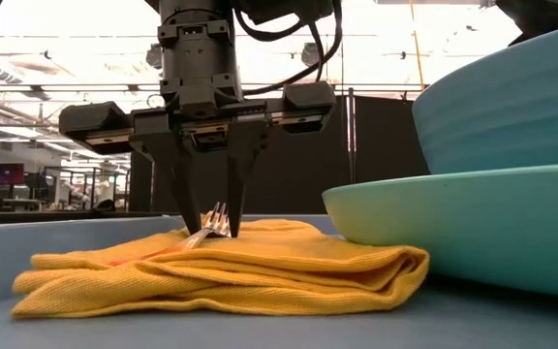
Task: Set up tray
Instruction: Put the orange spoon on top of the yellow table napkin to the right of the orange fork
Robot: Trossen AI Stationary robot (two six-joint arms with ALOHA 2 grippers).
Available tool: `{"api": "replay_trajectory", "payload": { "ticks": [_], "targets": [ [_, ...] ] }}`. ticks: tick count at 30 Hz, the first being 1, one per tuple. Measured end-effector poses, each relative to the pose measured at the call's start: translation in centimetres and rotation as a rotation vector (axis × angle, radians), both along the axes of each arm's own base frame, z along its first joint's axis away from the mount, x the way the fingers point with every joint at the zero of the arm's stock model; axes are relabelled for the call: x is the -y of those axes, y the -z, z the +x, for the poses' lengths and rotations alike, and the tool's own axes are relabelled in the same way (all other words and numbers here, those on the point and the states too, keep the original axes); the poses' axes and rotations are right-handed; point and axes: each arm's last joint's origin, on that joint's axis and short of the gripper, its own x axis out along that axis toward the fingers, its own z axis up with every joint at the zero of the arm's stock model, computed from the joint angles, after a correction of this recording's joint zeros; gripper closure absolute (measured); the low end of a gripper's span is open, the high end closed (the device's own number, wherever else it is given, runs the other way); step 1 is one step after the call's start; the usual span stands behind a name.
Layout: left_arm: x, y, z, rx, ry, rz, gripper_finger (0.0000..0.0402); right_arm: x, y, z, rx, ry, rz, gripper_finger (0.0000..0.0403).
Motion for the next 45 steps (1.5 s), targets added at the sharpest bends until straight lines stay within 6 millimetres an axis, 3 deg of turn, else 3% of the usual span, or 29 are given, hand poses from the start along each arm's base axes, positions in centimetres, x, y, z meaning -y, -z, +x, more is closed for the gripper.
{"api": "replay_trajectory", "payload": {
  "ticks": [8,18,26,34,45],
  "targets": [
    [0.0,-0.2,0.0,0.004,0.001,-0.001,0.0286,0.0,0.0,0.0,0.0,0.0,0.0,0.036],
    [0.2,-3.8,-1.2,0.093,0.086,0.084,0.0286,0.0,-0.1,0.0,0.006,0.001,0.005,0.036],
    [1.4,-6.2,-4.1,-0.008,0.118,0.086,0.0286,0.0,-0.1,0.0,0.006,0.0,0.005,0.036],
    [2.9,-8.1,-7.5,-0.101,0.295,0.165,0.0286,0.0,-0.1,0.0,0.005,0.0,0.004,0.036],
    [6.7,-8.4,-11.8,-0.246,0.328,0.238,0.0286,0.0,-0.1,0.0,0.006,0.0,0.004,0.036]
  ]
}}
